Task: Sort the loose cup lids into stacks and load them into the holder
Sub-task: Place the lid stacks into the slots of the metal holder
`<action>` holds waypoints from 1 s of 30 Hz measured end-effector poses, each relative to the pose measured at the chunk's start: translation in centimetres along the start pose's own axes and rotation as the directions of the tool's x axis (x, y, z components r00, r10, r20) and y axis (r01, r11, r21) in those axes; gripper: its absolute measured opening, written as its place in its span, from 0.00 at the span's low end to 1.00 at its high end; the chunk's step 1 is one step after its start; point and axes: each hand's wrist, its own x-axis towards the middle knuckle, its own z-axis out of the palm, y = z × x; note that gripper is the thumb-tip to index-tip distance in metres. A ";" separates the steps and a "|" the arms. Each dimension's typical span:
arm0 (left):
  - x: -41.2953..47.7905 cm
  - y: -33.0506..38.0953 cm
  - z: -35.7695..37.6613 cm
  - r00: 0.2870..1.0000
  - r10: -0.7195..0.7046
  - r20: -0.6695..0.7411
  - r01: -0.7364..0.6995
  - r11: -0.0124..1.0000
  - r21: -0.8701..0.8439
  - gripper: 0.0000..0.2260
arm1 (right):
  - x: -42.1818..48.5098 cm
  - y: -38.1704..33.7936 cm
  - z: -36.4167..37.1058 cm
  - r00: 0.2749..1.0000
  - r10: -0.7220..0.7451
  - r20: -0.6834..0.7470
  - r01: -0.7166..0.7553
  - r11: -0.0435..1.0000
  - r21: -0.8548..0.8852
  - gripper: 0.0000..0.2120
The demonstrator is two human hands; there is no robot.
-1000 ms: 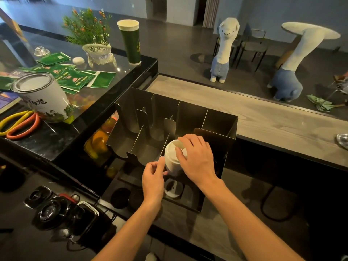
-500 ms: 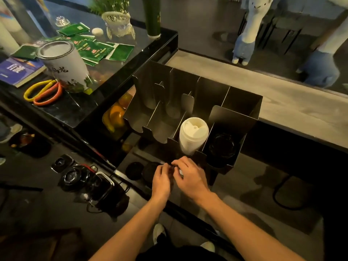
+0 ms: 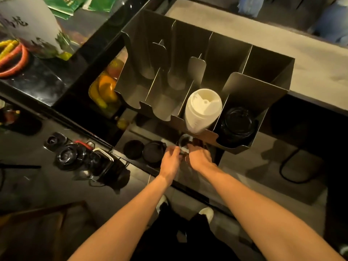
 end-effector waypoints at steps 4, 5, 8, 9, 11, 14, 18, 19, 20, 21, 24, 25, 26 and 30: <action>0.7 -0.3 -0.4 1.000 -0.016 0.005 0.016 0.999 0.044 0.10 | 0.9 0.1 1.0 0.995 -0.086 0.041 0.088 0.994 -0.071 0.18; 0.8 -0.3 -0.5 1.000 -0.023 0.009 0.022 0.998 0.058 0.09 | 1.1 -0.1 1.3 0.996 -0.083 0.039 0.087 0.989 -0.118 0.17; 1.5 -0.4 -0.9 0.999 -0.032 0.027 0.031 0.998 0.054 0.08 | 1.3 -1.1 1.1 0.999 0.034 0.036 -0.031 0.995 -0.092 0.14; 1.5 -0.3 -1.0 0.999 -0.027 0.034 0.025 0.998 0.052 0.07 | 1.4 -1.3 1.0 0.997 0.048 0.053 -0.043 0.996 -0.081 0.14; 1.7 -0.2 -1.2 0.999 -0.019 0.046 0.016 0.997 0.072 0.08 | 1.6 -1.7 0.8 0.994 0.065 0.086 -0.057 0.994 -0.092 0.14; 1.8 0.0 -1.6 0.998 -0.017 0.061 0.012 0.997 0.075 0.09 | 1.7 -1.7 1.2 0.997 0.062 0.050 -0.056 0.993 -0.101 0.12; 1.1 0.3 -1.9 0.994 -0.017 0.107 0.009 0.997 0.077 0.06 | 1.5 -1.6 2.1 0.994 0.102 -0.025 -0.102 0.994 0.028 0.10; 1.0 0.1 -1.9 0.992 -0.020 0.122 0.010 0.996 0.087 0.06 | 1.3 -1.4 2.1 0.994 0.108 -0.030 -0.106 0.993 0.059 0.11; 0.9 -0.1 -1.9 0.991 -0.024 0.131 0.010 0.995 0.101 0.05 | 1.3 -1.2 2.1 0.994 0.099 -0.051 -0.095 0.993 0.068 0.12; 0.9 -0.2 -1.9 0.990 -0.023 0.137 0.008 0.994 0.108 0.04 | 1.2 -1.2 2.1 0.995 0.072 -0.069 -0.069 0.996 0.051 0.13; 0.8 -0.4 -2.0 0.992 -0.020 0.126 0.005 0.993 0.120 0.04 | 1.1 -1.3 1.8 1.000 0.025 0.006 -0.025 0.999 -0.021 0.15; 0.8 -0.4 -2.1 0.993 -0.022 0.119 0.009 0.994 0.113 0.04 | 1.0 -1.6 1.8 0.998 0.038 0.040 -0.035 0.996 -0.081 0.14; 0.7 -0.3 -2.2 0.993 -0.025 0.116 0.013 0.995 0.103 0.04 | 1.1 -1.8 1.9 0.998 0.054 0.045 -0.048 0.992 -0.120 0.13; 0.4 0.2 -2.5 0.992 -0.025 0.126 0.014 0.996 0.089 0.06 | 1.2 -2.3 1.7 0.989 0.145 -0.013 -0.145 0.989 0.031 0.13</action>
